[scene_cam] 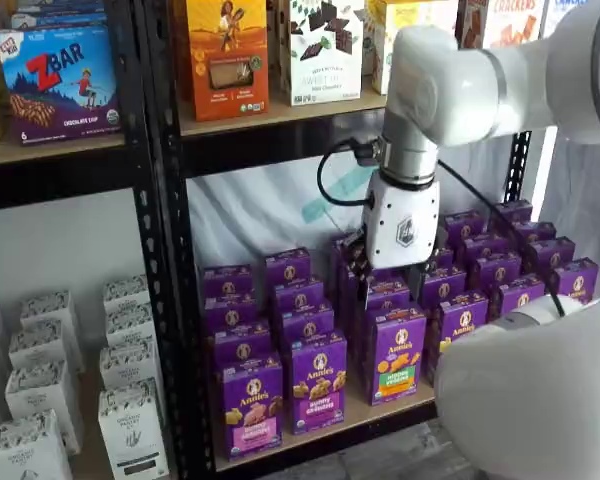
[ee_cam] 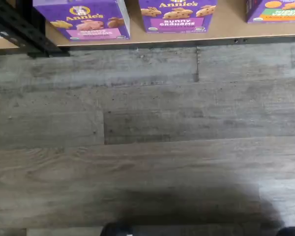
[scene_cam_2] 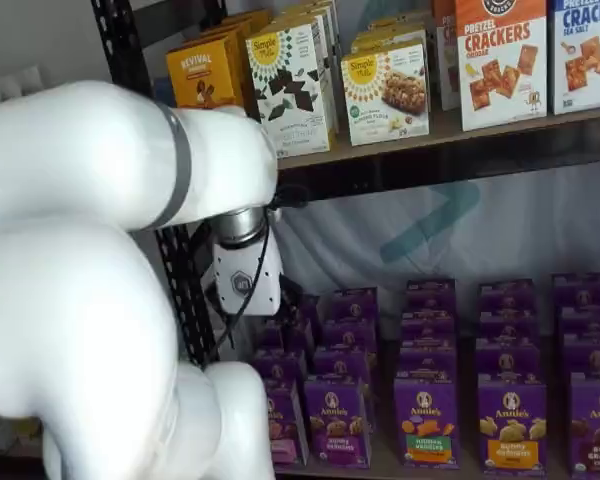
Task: Pick up the purple box with a pink patch in the middle, on the bottom shelf, the first box from the left
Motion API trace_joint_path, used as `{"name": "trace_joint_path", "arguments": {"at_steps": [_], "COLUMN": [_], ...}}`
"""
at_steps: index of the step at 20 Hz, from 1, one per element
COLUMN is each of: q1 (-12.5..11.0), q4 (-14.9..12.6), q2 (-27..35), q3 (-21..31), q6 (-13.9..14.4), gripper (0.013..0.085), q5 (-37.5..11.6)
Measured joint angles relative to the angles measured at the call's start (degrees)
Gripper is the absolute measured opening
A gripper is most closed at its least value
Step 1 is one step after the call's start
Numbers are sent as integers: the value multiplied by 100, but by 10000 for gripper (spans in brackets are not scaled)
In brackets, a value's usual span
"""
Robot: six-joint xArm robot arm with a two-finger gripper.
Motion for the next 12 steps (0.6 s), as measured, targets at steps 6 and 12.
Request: {"name": "trace_joint_path", "arguments": {"at_steps": [6,12], "q1": [101,225], "q4": [-232,-295], "q2": [748,1704], "q3": [269,403], "q6": [185,340], "gripper": [850,850], "q5": [-1009,-1935]}}
